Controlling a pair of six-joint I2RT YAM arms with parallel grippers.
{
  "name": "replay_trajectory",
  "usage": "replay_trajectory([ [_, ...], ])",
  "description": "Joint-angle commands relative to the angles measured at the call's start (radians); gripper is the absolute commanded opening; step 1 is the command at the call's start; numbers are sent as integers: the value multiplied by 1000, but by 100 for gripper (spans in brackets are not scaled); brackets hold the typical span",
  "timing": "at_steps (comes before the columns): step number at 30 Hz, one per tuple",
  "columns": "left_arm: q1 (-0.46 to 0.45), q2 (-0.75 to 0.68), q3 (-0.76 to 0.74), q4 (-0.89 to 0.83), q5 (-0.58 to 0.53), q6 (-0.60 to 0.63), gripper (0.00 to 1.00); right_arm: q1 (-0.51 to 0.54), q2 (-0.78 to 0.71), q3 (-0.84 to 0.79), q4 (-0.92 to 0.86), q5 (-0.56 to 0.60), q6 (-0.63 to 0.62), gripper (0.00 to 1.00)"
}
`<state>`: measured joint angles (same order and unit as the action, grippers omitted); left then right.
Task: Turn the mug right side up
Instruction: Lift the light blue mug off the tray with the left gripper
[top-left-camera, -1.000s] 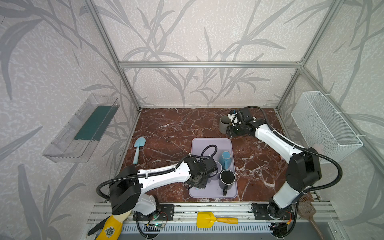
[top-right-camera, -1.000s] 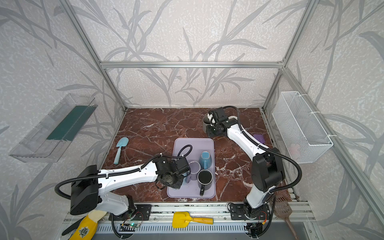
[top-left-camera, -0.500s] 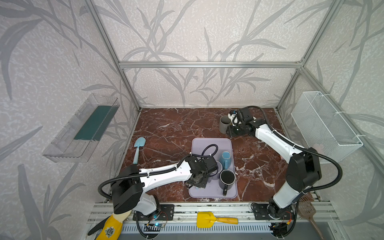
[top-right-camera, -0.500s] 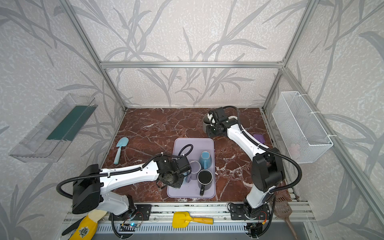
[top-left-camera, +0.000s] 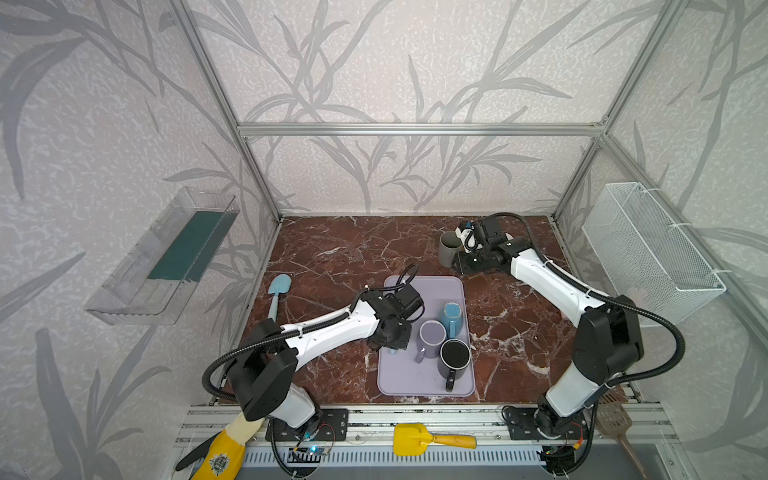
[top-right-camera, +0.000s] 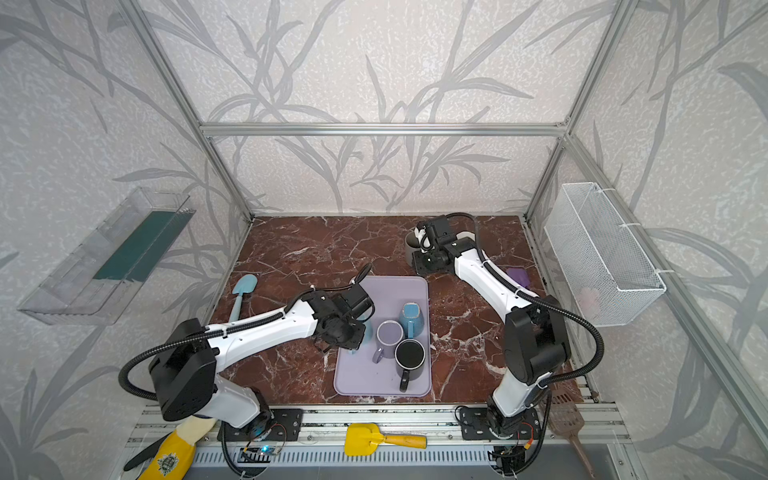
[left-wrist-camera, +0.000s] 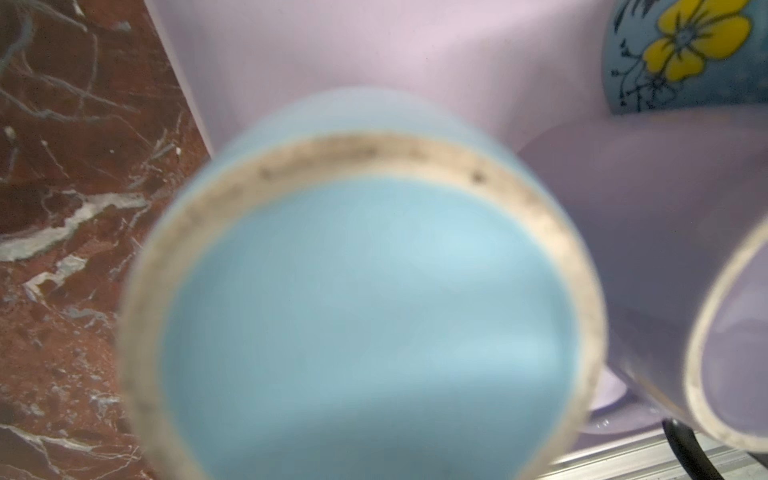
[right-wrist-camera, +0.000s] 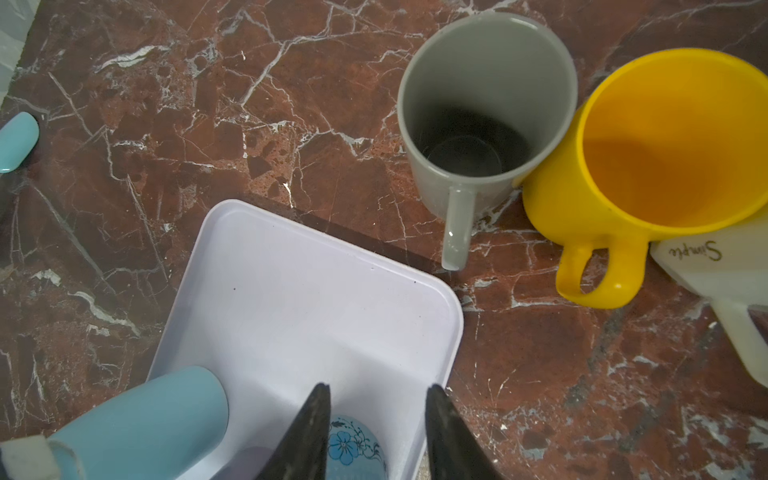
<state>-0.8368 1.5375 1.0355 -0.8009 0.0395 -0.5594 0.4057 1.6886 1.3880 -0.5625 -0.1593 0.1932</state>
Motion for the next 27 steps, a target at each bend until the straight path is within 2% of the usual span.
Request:
replay_trajectory([
  [1, 23, 41, 39, 22, 14, 70, 0, -1, -40, -18, 21, -14, 7, 39],
  [12, 113, 98, 77, 155, 75, 165, 0, 4, -35, -32, 51, -45, 17, 39],
  [27, 244, 70, 173, 180, 191, 290, 0, 22, -44, -53, 87, -68, 32, 37],
])
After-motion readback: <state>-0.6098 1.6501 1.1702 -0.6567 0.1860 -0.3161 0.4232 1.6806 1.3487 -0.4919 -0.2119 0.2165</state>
